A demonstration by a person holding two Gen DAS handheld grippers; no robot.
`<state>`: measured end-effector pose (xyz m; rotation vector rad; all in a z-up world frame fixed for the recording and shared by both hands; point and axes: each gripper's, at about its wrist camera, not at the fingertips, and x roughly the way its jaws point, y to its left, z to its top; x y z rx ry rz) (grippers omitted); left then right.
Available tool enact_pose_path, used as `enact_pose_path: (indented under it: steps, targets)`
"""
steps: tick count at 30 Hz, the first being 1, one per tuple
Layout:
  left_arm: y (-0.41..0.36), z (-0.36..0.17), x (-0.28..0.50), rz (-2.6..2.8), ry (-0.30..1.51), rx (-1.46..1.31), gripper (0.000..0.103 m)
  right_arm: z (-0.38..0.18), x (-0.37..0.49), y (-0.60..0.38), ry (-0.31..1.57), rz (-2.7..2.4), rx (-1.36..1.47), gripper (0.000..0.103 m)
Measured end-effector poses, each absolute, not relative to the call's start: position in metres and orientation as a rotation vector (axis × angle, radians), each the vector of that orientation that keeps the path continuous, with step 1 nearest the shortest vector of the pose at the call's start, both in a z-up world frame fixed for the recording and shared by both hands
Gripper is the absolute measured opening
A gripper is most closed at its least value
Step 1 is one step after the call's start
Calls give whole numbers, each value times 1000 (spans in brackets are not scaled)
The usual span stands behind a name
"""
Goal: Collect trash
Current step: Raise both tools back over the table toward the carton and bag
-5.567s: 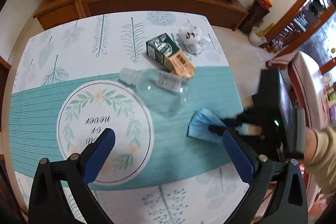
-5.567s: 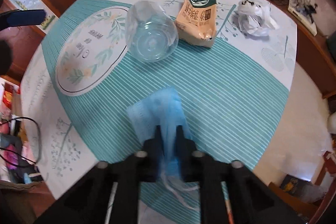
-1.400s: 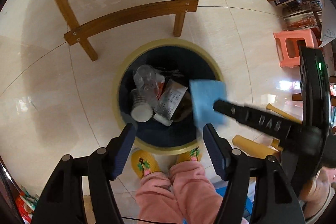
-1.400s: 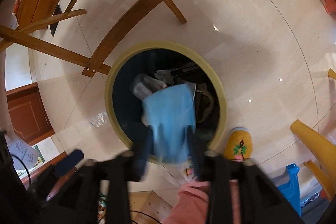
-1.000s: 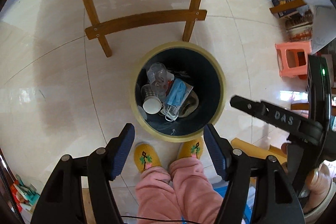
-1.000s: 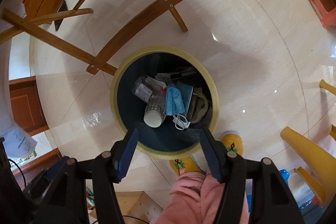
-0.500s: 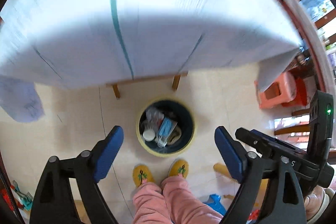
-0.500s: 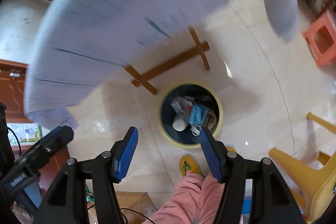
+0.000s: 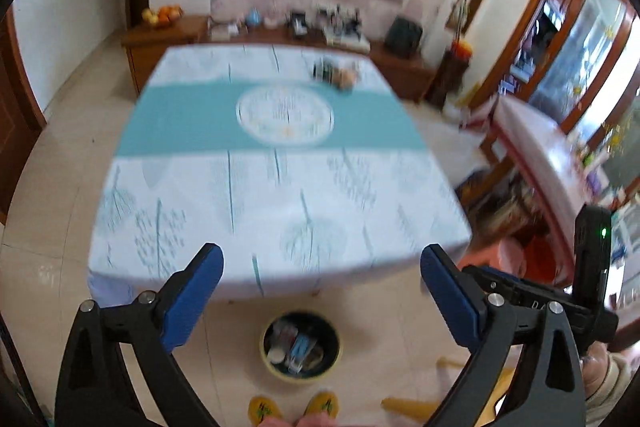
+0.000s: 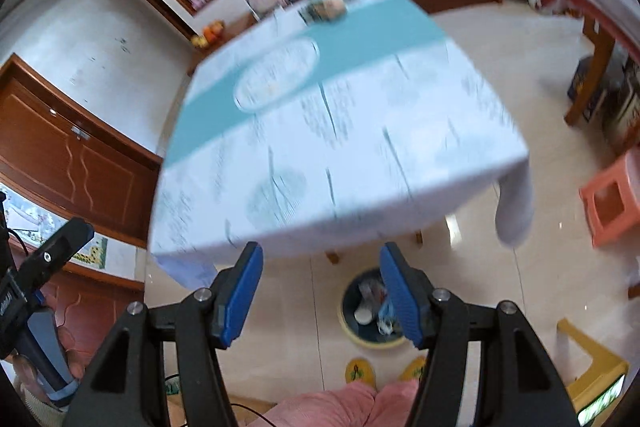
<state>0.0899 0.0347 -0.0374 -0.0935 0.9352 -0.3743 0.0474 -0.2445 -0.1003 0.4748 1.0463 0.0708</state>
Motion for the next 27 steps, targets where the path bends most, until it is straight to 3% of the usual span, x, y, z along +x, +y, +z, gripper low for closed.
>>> enact_pose_path:
  steps: [9,27]
  targets:
    - [47,31,134,-407,801,-106,98,-37,84,-249,919,53,420,61]
    - [17,74,250,-477,738,-13,100,22,182,-258,776,-47,364,61]
